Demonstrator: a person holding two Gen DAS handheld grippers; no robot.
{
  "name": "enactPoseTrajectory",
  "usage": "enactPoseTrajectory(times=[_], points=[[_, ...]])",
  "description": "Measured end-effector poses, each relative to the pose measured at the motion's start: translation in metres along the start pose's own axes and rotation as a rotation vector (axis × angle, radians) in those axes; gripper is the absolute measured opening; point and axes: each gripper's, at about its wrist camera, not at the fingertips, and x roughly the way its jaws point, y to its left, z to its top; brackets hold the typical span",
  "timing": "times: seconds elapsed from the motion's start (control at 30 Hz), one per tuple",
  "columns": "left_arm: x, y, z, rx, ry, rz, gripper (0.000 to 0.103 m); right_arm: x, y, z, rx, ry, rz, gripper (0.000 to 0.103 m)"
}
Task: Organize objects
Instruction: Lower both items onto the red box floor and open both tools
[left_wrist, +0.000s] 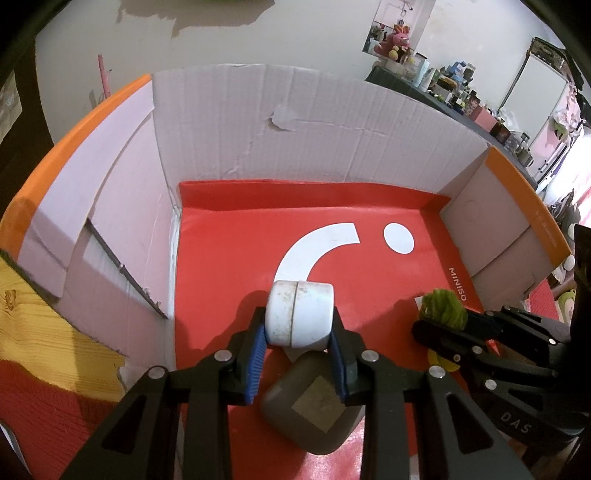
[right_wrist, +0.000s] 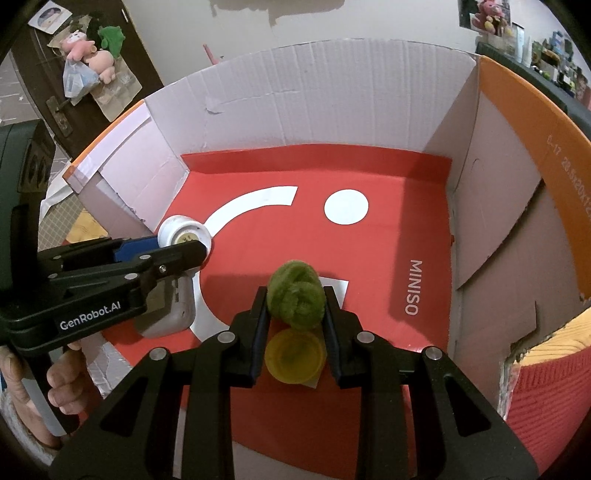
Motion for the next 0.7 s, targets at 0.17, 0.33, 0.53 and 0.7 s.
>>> enactPoseTrajectory(times=[0.17,0.33,0.53,0.7], points=[[0.0,0.0,0.0,-0.006,-0.001,-0.002,0.032,-0.007,0.003,0.0,-0.009,-0.025,-0.009,0.026],[-0.001,-0.001,-0.001,-0.008,-0.006,0.001,0.032,-0.011,0.007,0.001,-0.029,-0.031,-0.02,0.023],[-0.001,-0.002,-0.001,0.004,-0.01,0.015,0.032,-0.009,0.007,0.002,-0.024,-0.024,-0.01,0.023],[-0.001,0.002,0.001,-0.013,-0.004,0.009,0.032,-0.007,0.005,0.002,-0.011,-0.02,0.007,0.023]])
